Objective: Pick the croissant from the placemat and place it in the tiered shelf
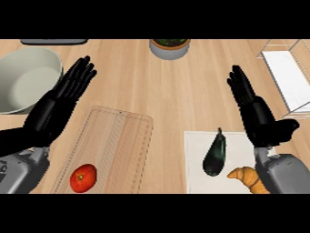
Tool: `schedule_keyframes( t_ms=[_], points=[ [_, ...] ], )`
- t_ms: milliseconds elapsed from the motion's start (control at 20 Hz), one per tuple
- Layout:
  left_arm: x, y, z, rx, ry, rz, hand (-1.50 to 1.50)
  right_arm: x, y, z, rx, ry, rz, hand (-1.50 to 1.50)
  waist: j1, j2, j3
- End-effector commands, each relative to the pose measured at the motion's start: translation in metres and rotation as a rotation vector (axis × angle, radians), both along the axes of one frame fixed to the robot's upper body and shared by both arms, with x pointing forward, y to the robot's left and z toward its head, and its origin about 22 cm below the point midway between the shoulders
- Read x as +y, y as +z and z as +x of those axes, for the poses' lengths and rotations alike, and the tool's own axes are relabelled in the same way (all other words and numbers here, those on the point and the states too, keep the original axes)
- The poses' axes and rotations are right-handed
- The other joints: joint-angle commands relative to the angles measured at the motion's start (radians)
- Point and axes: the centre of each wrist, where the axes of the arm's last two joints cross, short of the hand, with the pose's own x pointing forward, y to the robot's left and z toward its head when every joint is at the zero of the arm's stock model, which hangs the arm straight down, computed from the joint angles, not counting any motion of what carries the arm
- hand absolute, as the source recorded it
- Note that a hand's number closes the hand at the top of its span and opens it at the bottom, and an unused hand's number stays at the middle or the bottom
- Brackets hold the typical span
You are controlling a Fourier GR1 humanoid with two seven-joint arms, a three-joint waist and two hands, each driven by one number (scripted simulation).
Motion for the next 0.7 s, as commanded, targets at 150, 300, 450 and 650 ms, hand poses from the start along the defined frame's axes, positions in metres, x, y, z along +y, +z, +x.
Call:
schedule_keyframes(
  t_ms=[150, 300, 450, 650],
  points=[
    [0.082, -0.052, -0.022, 0.309, 0.37, 0.108, 0.0, 0.01, -0.006, -0.035, -0.101, 0.143, -0.083, 1.5, 0.027, 0.002, 0.008],
    [0.102, -0.078, -0.038, 0.46, 0.503, 0.137, 0.0, -0.083, -0.022, -0.033, -0.022, -0.228, -0.552, 1.5, -0.028, 0.004, -0.012],
    [0.128, -0.093, -0.06, 0.549, 0.601, 0.152, 0.0, -0.068, -0.051, -0.068, -0.148, -0.379, -0.528, 1.5, -0.025, -0.007, 0.006],
    [0.12, -0.1, -0.058, 0.529, 0.579, 0.138, 0.0, 0.0, -0.081, -0.147, -0.118, -0.226, -0.421, -1.5, -0.004, 0.005, 0.008]
  ],
)
